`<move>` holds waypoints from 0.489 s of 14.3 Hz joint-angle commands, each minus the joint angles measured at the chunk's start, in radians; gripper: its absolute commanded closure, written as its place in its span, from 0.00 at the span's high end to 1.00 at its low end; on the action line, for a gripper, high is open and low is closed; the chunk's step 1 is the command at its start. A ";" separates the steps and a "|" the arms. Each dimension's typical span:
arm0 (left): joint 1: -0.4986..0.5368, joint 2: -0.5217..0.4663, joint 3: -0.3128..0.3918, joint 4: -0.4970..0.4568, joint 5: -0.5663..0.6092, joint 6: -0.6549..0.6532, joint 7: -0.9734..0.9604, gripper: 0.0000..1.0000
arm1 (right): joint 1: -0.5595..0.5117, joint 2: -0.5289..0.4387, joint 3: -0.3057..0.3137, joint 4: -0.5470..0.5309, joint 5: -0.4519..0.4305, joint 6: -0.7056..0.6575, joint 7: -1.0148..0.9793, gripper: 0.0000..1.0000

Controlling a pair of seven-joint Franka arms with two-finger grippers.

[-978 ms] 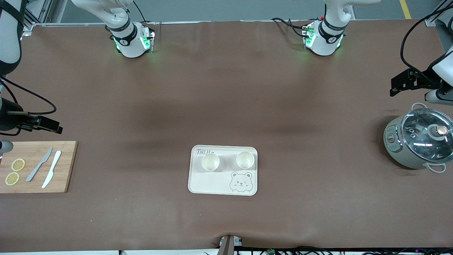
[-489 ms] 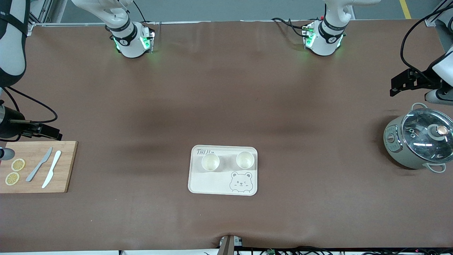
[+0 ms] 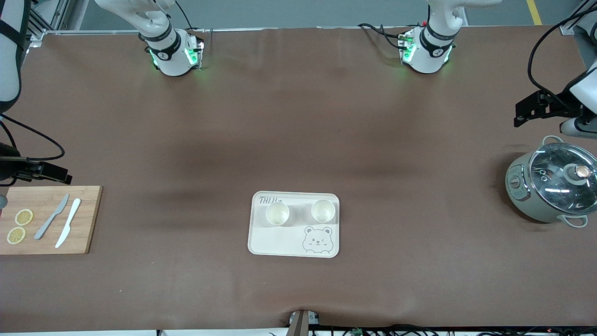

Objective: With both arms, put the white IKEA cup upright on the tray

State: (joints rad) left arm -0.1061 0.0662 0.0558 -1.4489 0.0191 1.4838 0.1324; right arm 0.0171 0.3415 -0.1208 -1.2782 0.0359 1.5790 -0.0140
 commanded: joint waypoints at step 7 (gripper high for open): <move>-0.003 0.000 0.001 0.013 0.016 -0.017 0.004 1.00 | -0.017 0.001 0.020 0.010 -0.007 0.005 -0.014 1.00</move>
State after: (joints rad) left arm -0.1060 0.0662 0.0558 -1.4489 0.0191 1.4838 0.1324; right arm 0.0171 0.3415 -0.1192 -1.2782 0.0359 1.5800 -0.0145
